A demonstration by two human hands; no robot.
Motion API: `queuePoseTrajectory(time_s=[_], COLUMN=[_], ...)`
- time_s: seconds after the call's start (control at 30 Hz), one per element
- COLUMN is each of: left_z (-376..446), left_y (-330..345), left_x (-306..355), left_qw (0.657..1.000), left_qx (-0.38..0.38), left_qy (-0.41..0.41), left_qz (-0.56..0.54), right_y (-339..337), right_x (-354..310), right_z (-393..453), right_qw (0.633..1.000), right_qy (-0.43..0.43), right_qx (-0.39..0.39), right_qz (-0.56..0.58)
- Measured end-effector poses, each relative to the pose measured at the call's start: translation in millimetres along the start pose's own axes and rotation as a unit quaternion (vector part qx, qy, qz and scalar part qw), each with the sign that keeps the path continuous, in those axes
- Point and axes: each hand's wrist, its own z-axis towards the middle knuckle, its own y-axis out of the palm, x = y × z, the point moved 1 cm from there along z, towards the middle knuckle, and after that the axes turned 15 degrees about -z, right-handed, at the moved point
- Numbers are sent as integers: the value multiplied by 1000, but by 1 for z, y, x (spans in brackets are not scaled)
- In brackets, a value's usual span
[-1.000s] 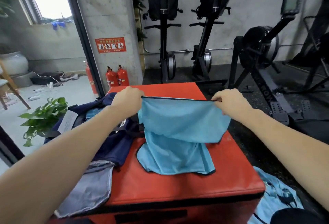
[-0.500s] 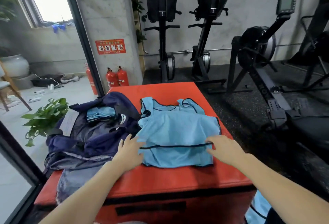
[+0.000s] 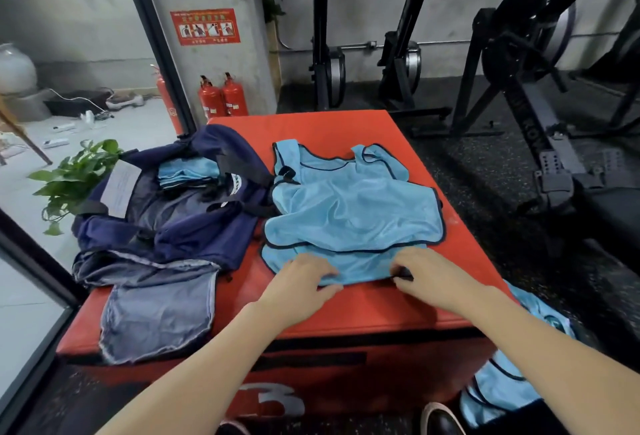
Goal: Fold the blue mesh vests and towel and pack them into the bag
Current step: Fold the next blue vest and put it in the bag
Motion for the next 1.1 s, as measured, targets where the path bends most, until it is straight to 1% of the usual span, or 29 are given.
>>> queuePoseTrajectory(time_s=[0.07,0.13,0.23,0.33,0.4,0.47,0.6,0.73,0.97,1.1], left_z=[10,20,35,46,52,54,57,48,26,11], left_y=[7,15,27,38,44,47,40,23,-20,-41], left_x=[8,21,42,62,70,76,68,52,20,11], left_qw=[999,997,994,988,980,977,980,978,987,983], left_qx=[3,14,51,94,134,144,120,126,126,170], left_qy=[24,48,82,120,147,157,142,139,40,-19], left_qz=[32,63,50,32,26,24,68,90,91,72], right_y=[-3,-11,-25,-32,-35,-38,-39,-36,-34,-39], right_x=[5,8,9,12,14,18,32,45,67,72], right_z=[0,-4,-7,-11,-14,-18,-24,-27,-31,-33], right_qw=[998,989,973,964,963,965,965,966,964,952], right_qy=[19,49,58,55,52,51,57,73,110,143], right_qx=[25,50,74,103,117,123,147,173,223,245], right_qz=[47,132,211,240,235,226,208,179,98,113])
